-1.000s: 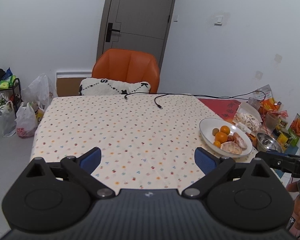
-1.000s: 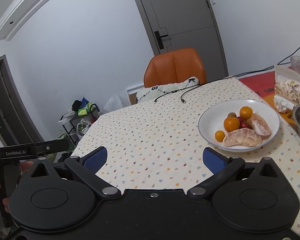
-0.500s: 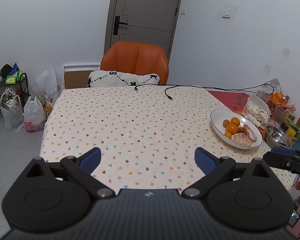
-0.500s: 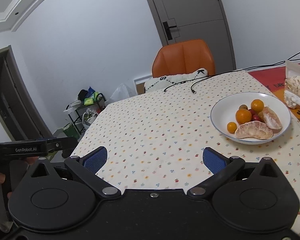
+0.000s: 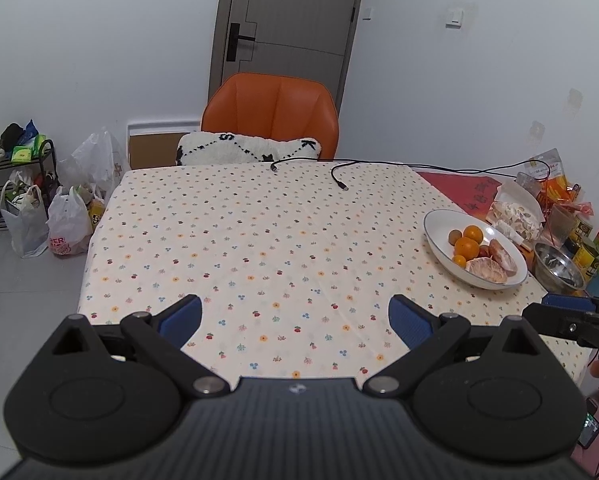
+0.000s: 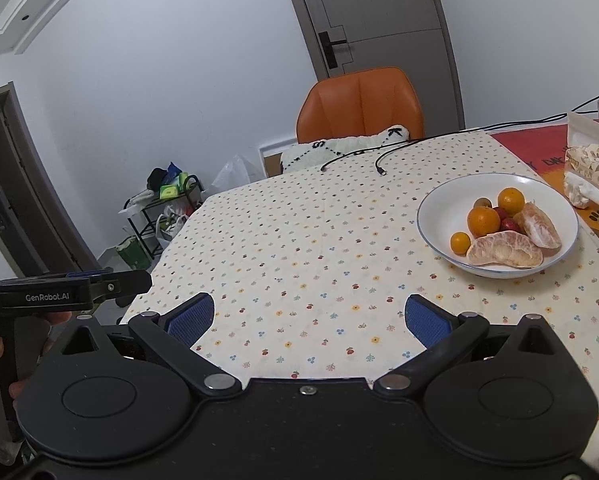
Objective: Organize fruits
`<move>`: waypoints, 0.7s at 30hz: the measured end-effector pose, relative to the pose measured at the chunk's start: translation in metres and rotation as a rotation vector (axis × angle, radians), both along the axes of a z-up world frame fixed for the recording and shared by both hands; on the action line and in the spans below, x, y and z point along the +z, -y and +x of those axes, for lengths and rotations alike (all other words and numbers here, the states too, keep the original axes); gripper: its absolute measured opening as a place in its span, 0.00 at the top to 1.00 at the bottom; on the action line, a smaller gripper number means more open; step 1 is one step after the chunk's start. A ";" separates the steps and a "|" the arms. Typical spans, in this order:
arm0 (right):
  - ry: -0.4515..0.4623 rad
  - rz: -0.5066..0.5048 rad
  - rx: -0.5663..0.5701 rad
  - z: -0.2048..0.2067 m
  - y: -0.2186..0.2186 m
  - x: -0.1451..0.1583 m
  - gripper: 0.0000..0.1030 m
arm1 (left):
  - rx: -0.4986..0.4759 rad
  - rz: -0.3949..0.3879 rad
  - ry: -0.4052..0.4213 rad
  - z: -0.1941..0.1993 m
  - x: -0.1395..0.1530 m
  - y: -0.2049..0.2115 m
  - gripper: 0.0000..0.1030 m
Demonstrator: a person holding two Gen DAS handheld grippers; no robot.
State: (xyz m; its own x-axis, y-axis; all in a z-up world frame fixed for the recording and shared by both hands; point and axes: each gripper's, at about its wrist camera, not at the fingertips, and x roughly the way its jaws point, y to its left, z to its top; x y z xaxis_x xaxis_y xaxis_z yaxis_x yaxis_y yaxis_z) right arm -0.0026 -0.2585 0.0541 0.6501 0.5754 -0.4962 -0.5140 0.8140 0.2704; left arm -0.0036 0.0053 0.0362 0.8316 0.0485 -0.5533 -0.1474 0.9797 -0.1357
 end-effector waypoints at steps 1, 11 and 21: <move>-0.001 -0.001 -0.001 0.000 0.000 0.000 0.00 | 0.000 0.000 0.000 0.000 0.000 0.000 0.04; -0.007 -0.007 -0.005 0.002 0.000 -0.003 0.00 | -0.006 0.000 -0.007 0.001 -0.003 0.002 0.04; -0.002 -0.007 -0.011 0.002 0.002 -0.002 0.00 | -0.015 0.002 -0.013 0.001 -0.004 0.004 0.04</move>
